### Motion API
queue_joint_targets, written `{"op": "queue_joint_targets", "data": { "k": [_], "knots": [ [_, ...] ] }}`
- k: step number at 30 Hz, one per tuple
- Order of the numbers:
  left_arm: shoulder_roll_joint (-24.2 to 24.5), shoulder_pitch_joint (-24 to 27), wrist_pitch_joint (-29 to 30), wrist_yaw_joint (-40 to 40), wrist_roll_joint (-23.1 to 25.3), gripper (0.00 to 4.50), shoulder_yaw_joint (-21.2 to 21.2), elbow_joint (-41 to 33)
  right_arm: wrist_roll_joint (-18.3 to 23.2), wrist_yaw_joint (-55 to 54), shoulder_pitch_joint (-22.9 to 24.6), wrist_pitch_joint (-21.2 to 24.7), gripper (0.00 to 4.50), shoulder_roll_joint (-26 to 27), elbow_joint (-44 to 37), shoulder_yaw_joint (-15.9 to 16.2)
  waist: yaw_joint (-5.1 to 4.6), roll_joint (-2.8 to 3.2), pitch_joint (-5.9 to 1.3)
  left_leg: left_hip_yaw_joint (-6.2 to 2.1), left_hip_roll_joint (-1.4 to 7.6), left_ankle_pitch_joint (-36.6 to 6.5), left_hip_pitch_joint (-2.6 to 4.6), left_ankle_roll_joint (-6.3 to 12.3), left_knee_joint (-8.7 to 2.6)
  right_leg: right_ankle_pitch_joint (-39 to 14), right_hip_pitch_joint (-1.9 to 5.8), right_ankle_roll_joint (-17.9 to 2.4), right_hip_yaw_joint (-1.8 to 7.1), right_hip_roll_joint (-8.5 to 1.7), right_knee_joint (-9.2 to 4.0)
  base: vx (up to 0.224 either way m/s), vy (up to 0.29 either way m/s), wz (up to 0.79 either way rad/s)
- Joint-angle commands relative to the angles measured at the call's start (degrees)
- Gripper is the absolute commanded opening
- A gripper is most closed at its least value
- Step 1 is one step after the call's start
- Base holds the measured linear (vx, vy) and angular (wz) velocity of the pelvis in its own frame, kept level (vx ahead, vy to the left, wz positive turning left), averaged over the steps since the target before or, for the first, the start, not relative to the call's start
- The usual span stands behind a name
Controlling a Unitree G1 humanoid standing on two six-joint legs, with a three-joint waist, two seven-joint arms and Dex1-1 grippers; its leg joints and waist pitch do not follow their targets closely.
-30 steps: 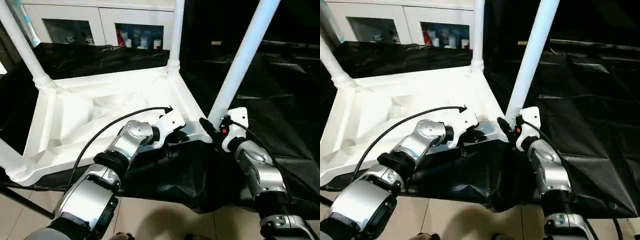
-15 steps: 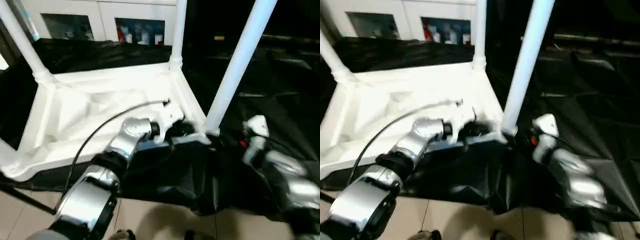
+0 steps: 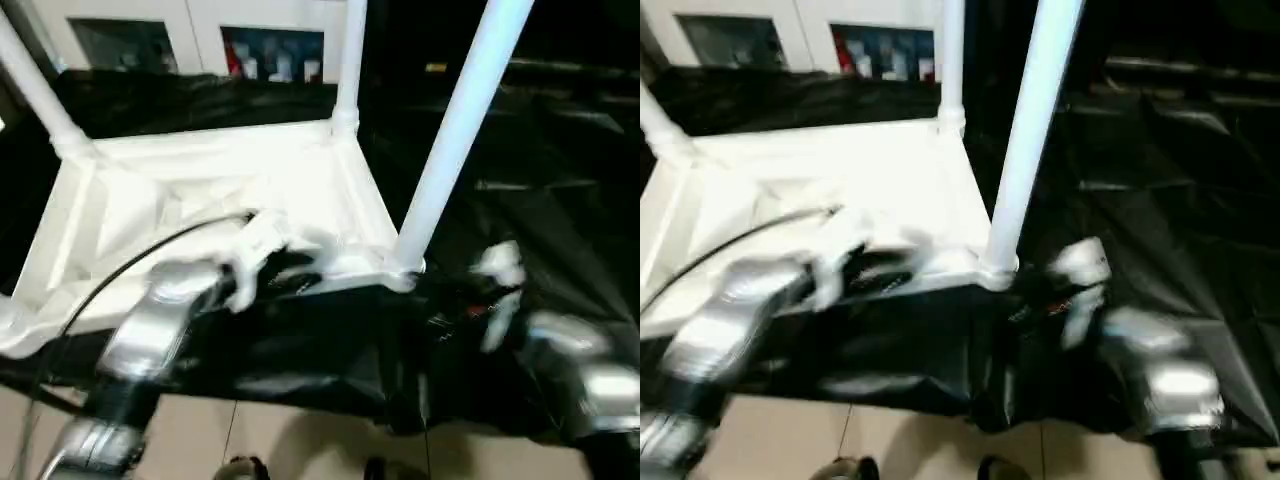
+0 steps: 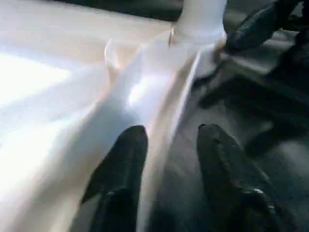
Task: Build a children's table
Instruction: Rotate table base
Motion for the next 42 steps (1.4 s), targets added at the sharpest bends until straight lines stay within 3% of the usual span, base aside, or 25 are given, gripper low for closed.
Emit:
{"op": "queue_joint_targets", "data": {
  "k": [1, 2, 3, 4, 5, 6, 8, 9, 10, 12, 14, 17, 18, 19, 21, 24, 27, 32, 37, 41, 42],
  "knots": [
    [1.7, 2.8, 5.2, 1.4, -1.1, 2.17, 1.3, -6.9, -0.6, -1.1, -1.7, -0.4, 3.17, 1.5, 0.9, 1.1, 0.09, -0.82, -2.91, -1.31, 2.22, -16.2, 2.09, 1.91, -4.35, -21.1, 2.29, -10.6, 2.48, -2.78, -4.16, 0.0, 0.0, 0.0],
    [2.3, 4.0, 6.3, 1.7, -1.0, 2.31, 1.8, -8.4, -0.8, -1.4, -2.2, -0.8, 3.17, 2.4, 1.5, 1.6, 0.01, -1.01, -2.76, -1.23, 2.15, -16.6, 2.1, 1.68, -4.55, -22.0, 2.2, -10.2, 2.51, -2.72, -4.41, 0.0, 0.0, 0.0],
    [2.8, 5.0, 7.7, 2.0, -1.0, 2.39, 2.0, -10.0, -0.9, -1.6, -2.5, -0.9, 3.17, 3.0, 1.8, 1.9, -0.03, -0.79, -2.49, -1.45, 1.96, -17.5, 1.81, 1.05, -4.86, -24.4, 2.35, -8.9, 2.46, -2.7, -4.67, 0.0, 0.0, 0.0],
    [2.8, 5.0, 7.7, 2.0, -1.0, 2.43, 2.0, -10.0, -0.9, -1.6, -2.5, -0.9, 3.17, 3.0, 1.8, 1.9, 0.11, -0.53, -2.59, -1.46, 2.06, -17.9, 2.24, 0.45, -4.88, -24.5, 2.11, -8.6, 2.52, -2.63, -4.75, 0.0, 0.0, 0.0],
    [3.7, 7.7, 10.0, 4.1, -0.3, 2.47, 3.9, -13.3, -2.1, -3.2, -3.8, -2.7, 3.17, 5.1, 4.0, 2.6, -0.15, -2.77, -1.98, -1.06, 1.93, -19.0, 2.36, 0.57, -4.88, -24.8, 1.55, -7.8, 2.58, -2.27, -5.26, 0.0, 0.0, 0.0],
    [4.0, 8.9, 11.0, 5.3, 0.1, 2.54, 5.1, -14.8, -3.0, -5.3, -4.8, -4.7, 3.17, 6.6, 5.8, 2.3, 0.12, -1.95, -1.92, -1.5, 2.0, -19.0, 2.18, 0.1, -5.24, -25.9, 1.83, -7.8, 2.72, -2.77, -4.88, 0.0, 0.0, 0.0],
    [4.4, 10.5, 12.8, 6.8, 0.3, 2.74, 6.6, -16.7, -4.0, -9.1, -6.4, -7.0, 3.17, 8.5, 8.6, 1.3, -0.38, -1.87, -1.71, -1.87, 2.03, -19.6, 1.82, -1.28, -5.59, -26.9, 1.88, -7.3, 2.59, -2.79, -4.83, 0.0, 0.0, 0.0],
    [4.9, 11.7, 13.8, 7.4, 0.4, 2.81, 7.7, -18.0, -3.9, -11.7, -7.8, -8.7, 3.17, 10.0, 10.8, -0.2, -0.42, -2.36, -1.58, -1.84, 2.04, -20.1, 2.09, -1.88, -5.6, -26.6, 1.65, -6.8, 2.6, -2.71, -4.96, 0.0, 0.0, 0.0],
    [4.9, 11.7, 13.8, 7.4, 0.4, 2.87, 7.7, -18.0, -3.9, -11.7, -7.8, -8.7, 3.17, 10.0, 10.8, -0.2, -0.45, -2.31, -1.55, -1.88, 1.95, -20.0, 2.13, -1.94, -5.65, -25.8, 1.73, -7.1, 2.63, -2.7, -4.88, 0.0, 0.0, 0.0],
    [7.0, 15.8, 16.6, 9.0, 0.8, 2.95, 11.2, -21.5, -3.3, -19.1, -12.0, -12.8, 3.17, 13.0, 17.5, -4.5, -0.53, -2.81, -1.16, -1.73, 1.84, -19.2, 2.04, -1.53, -5.76, -23.5, 1.74, -7.1, 2.74, -2.44, -4.8, 0.0, 0.0, 0.0],
    [7.5, 17.0, 17.2, 9.6, 1.0, 3.17, 12.3, -22.5, -3.7, -21.6, -13.1, -14.4, 3.17, 13.5, 19.5, -5.5, -1.12, -3.02, -1.08, -1.92, 1.72, -18.8, 1.52, -1.59, -5.9, -23.3, 2.11, -7.5, 2.62, -2.55, -4.43, 0.0, 0.0, 0.0],
    [8.2, 19.2, 18.6, 11.3, 0.6, 3.29, 14.5, -24.9, -4.0, -25.5, -15.0, -16.8, 3.17, 14.2, 23.4, -7.2, -0.77, -2.35, -1.15, -1.41, 1.78, -18.4, 2.94, -1.85, -5.45, -20.1, 1.25, -7.6, 2.91, -2.08, -4.45, 0.0, 0.0, 0.0],
    [8.7, 21.7, 18.6, 11.8, 0.1, 3.51, 17.6, -26.2, -4.2, -30.5, -17.4, -19.2, 3.17, 14.5, 27.9, -9.2, -0.6, -2.27, -1.16, -1.36, 1.78, -17.3, 2.64, -1.96, -5.45, -17.0, 1.53, -8.6, 2.89, -2.04, -4.0, 0.0, 0.0, 0.0],
    [8.7, 21.7, 18.6, 11.8, 0.1, 3.61, 17.6, -26.2, -4.2, -30.5, -17.4, -19.2, 3.17, 14.5, 27.9, -9.2, -0.68, -2.45, -1.21, -1.41, 1.7, -16.0, 2.34, -1.95, -5.51, -14.8, 1.91, -9.3, 2.73, -1.89, -3.65, 0.0, 0.0, 0.0],
    [9.7, 25.5, 18.8, 12.0, -0.1, 3.67, 21.0, -27.4, -3.2, -37.2, -21.2, -21.5, 3.17, 14.7, 34.8, -12.6, -0.37, -2.4, -1.24, -1.04, 1.55, -15.3, 2.65, -1.39, -5.2, -12.2, 1.71, -9.8, 2.82, -1.69, -3.34, 0.0, 0.0, 0.0],
    [10.8, 28.0, 17.9, 11.8, -0.7, 3.95, 23.1, -27.5, -2.2, -41.4, -24.4, -23.8, 3.17, 14.2, 40.3, -15.2, -0.15, -2.33, -1.47, -0.88, 1.39, -13.6, 2.66, -0.7, -4.88, -10.0, 1.82, -10.0, 2.86, -1.53, -2.91, 0.0, 0.0, 0.0],
    [11.1, 29.8, 15.0, 11.0, -2.3, 4.13, 25.3, -28.3, -1.9, -44.6, -27.6, -26.4, 3.17, 12.7, 45.8, -17.3, 0.67, -2.33, -1.63, -0.7, 1.38, -11.3, 2.67, 0.29, -4.61, -5.9, 1.97, -10.6, 2.81, -1.28, -2.24, 0.0, 0.0, 0.0],
    [10.0, 31.4, 12.4, 9.7, -5.6, 4.44, 28.2, -30.0, -2.4, -45.8, -30.5, -28.8, 3.17, 10.9, 50.3, -18.2, 1.03, -2.56, -1.67, -0.69, 1.33, -12.0, 2.44, 0.4, -4.49, -6.9, 2.28, -10.5, 2.8, -1.48, -2.23, 0.0, 0.0, 0.0],
    [11.8, 39.0, 9.4, 4.0, -10.6, 4.48, 34.8, -31.0, -2.7, -46.4, -34.7, -31.2, 3.17, 6.0, 56.0, -20.3, 1.1, -2.95, -1.6, -0.52, 1.31, -15.5, 2.55, 0.19, -4.25, -12.4, 1.9, -9.2, 2.99, -1.43, -2.87, 0.0, 0.0, 0.0],
    [13.1, 38.7, 7.5, 3.6, -11.6, 4.48, 37.6, -29.5, -3.0, -43.8, -35.5, -31.4, 3.17, 4.1, 57.5, -20.0, 1.17, -3.16, -1.44, -0.39, 1.25, -17.3, 2.63, 0.4, -4.05, -15.4, 1.44, -8.2, 3.25, -1.19, -3.15, 0.0, 0.0, 0.0],
    [13.2, 37.9, 7.3, 3.9, -11.9, 4.48, 38.0, -29.2, -3.1, -42.5, -35.5, -31.2, 3.17, 3.9, 57.6, -19.6, 1.08, -3.19, -1.6, -0.59, 1.19, -17.3, 2.34, 0.23, -4.07, -15.8, 1.73, -8.1, 3.25, -1.27, -2.92, 0.0, 0.0, 0.0]
  ]
}}
